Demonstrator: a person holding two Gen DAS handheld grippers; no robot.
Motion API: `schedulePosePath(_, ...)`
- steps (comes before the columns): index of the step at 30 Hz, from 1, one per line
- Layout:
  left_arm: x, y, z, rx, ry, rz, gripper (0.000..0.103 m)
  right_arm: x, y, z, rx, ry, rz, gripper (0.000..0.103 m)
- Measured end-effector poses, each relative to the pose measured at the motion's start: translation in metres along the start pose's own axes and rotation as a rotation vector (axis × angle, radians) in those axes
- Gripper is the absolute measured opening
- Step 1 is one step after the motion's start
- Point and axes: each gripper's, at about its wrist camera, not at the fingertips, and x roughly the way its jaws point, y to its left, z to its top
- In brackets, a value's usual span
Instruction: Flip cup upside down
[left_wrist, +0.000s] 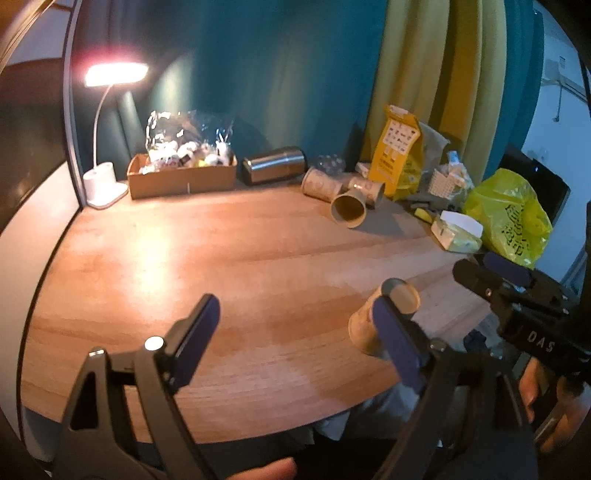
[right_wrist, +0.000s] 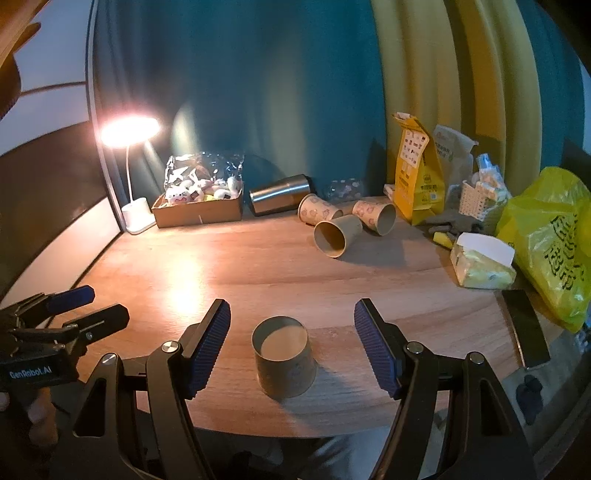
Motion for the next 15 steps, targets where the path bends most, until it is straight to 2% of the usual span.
schedulePosePath(15, 0.006, 0.005, -0.003, -0.007, 0.009, 0.04, 0.086, 0.011, 0.004, -0.001, -0.001, 0.022, 0.02, 0.073)
